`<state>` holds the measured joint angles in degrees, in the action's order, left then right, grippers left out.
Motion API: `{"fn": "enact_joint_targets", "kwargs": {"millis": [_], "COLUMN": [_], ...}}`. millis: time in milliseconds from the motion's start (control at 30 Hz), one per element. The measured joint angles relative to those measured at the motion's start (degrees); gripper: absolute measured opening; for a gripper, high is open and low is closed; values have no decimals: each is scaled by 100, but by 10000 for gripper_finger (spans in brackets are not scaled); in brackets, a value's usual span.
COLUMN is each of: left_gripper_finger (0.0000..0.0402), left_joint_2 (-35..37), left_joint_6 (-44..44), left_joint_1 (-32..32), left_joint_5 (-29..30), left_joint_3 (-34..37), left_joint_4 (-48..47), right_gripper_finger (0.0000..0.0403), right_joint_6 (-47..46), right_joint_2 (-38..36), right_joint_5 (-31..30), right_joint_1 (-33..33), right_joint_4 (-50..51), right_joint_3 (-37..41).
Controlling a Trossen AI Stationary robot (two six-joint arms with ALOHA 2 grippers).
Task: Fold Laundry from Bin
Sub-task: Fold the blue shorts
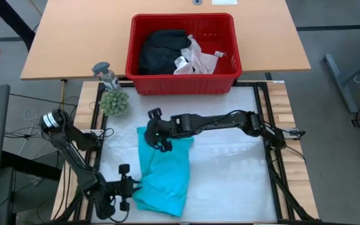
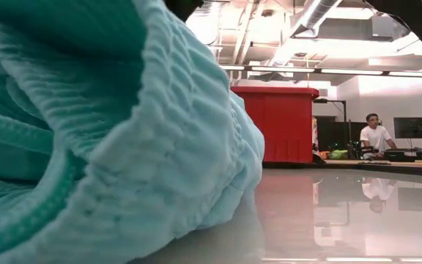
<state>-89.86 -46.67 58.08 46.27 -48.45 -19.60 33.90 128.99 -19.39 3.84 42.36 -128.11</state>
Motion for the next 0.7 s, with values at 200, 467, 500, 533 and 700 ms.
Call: {"fn": "enact_joint_targets", "kwargs": {"millis": [200, 467, 500, 533, 700], "left_gripper_finger": [70, 70, 70, 70, 70], "left_joint_2": [-599, -678, -678, -678, -678], "left_joint_6": [41, 51, 49, 54, 349], "left_joint_1": [-2, -28, -28, -28, -28], "left_joint_5": [-223, -550, -589, -636, -696], "left_joint_3": [0, 0, 0, 0, 0], "left_joint_4": [995, 1490, 1508, 1528, 1666], "right_gripper_finger": [19, 19, 19, 19, 22], "right_joint_6": [-23, -507, -567, -616, -727], "right_joint_2": [0, 0, 0, 0, 75], "right_joint_5": [668, 1657, 1744, 1825, 2443], "right_joint_1": [-228, -726, -773, -819, -964], "right_joint_4": [-356, -864, -837, -816, -790], "right_joint_3": [0, 0, 0, 0, 1]}}
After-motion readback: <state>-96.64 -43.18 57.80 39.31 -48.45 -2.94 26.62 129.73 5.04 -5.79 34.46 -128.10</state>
